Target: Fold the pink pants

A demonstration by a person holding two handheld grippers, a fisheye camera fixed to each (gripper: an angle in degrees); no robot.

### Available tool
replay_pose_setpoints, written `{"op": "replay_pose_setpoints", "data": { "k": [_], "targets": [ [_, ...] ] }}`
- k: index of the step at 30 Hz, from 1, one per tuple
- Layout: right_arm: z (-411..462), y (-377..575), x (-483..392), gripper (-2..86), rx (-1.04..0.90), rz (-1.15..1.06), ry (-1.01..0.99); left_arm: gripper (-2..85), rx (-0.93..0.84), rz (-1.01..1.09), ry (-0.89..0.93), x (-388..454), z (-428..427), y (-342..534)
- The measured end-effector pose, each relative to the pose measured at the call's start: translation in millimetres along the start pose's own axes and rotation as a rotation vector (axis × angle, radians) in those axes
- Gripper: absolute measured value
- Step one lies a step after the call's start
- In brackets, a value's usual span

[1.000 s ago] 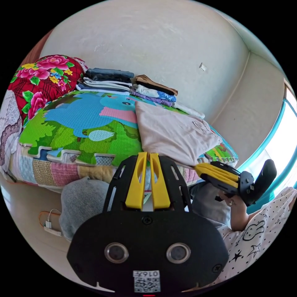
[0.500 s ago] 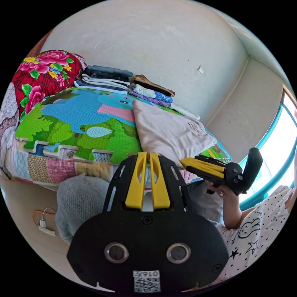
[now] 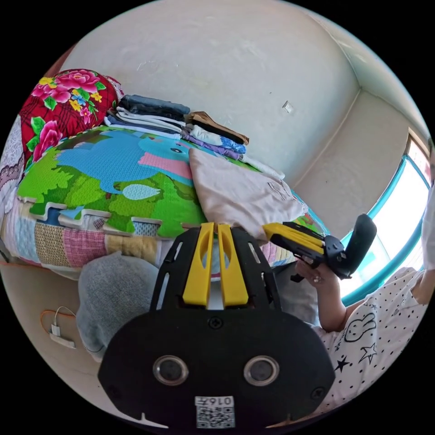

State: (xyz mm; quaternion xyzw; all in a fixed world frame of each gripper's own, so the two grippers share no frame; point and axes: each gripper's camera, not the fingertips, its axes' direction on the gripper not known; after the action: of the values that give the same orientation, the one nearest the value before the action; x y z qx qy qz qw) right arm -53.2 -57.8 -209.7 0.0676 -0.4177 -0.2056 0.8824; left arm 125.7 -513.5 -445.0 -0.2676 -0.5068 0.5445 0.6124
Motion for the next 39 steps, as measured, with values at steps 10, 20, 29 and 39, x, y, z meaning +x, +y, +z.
{"op": "replay_pose_setpoints", "data": {
  "k": [10, 20, 29, 39],
  "targets": [
    [-22, -31, -46, 12.6, 0.141, -0.257, -0.010, -1.0, 0.022, 0.026, 0.040, -4, -14, -13],
    [19, -71, -98, 3.2, 0.145, -0.323, 0.375, -0.2, 0.066, 0.038, 0.145, -11, -29, -30],
    [-3, -81, -75, 1.4, 0.247, -0.249, 0.371, 14.9, 0.140, -0.289, 0.560, -74, -12, -24],
    [14, -98, -75, 2.3, 0.200, -0.317, 0.300, 0.6, 0.042, -0.324, 0.516, -53, 35, -64]
  ]
}}
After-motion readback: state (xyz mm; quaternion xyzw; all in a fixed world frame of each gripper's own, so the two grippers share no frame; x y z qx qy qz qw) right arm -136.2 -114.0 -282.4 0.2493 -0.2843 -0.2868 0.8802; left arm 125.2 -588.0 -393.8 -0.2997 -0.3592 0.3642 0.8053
